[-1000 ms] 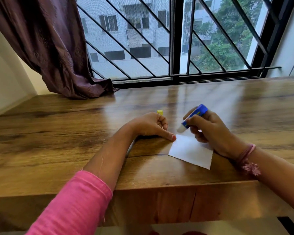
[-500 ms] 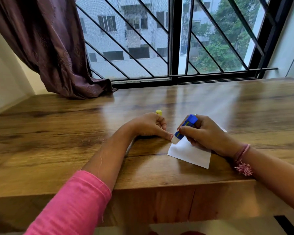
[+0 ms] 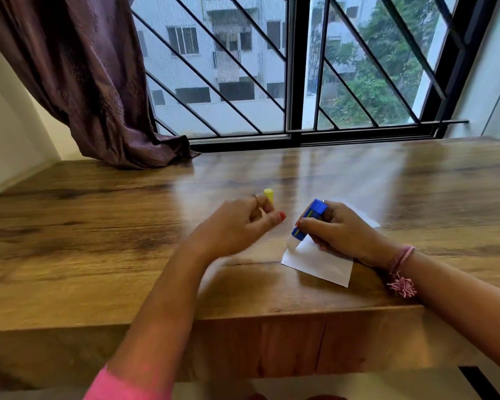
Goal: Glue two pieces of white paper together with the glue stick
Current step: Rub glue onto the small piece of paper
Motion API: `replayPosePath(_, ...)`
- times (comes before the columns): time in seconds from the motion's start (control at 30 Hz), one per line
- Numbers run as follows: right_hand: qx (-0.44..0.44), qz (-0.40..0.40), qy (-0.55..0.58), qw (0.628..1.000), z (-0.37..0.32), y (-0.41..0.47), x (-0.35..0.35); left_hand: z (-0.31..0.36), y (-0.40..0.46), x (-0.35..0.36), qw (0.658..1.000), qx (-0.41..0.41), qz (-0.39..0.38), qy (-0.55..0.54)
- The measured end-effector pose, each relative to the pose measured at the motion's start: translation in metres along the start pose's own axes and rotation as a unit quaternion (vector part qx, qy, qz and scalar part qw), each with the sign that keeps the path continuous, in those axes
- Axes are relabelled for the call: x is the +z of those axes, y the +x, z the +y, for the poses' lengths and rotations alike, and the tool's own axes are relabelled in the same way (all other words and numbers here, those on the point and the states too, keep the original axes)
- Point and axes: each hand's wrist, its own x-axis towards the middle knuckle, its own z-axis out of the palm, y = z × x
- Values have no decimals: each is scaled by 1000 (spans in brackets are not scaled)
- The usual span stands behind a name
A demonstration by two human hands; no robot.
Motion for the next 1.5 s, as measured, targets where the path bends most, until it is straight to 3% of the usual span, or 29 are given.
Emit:
replayPosePath(0.13,1,4,-4,1000,0,0,0,9,-49,27,997,77,-5,17)
replayPosePath(0.27,-9,0,-31,999,1,-1,-1,11,-63,44,980,92,28,176)
replayPosePath(0.37,-9,9,-37,999,1,-1,-2,11,-65,48,969,100,54,219)
replayPosePath(0.5,-15,43,-46,998,0,0,-2,14,-65,48,968,106,56,222)
replayPosePath(0.63,-23,16,-50,998,-2,-3,-2,19,-67,47,965,110,66,230)
replayPosePath(0.77,-17,54,-37,998,-3,-1,-1,22,-66,45,968,107,55,222)
replayPosePath(0.9,-25,33,-49,998,-4,-4,-1,21,-65,46,970,102,44,218)
replayPosePath(1.5,-24,85,-88,992,-7,-3,-2,20,-65,46,970,100,45,216)
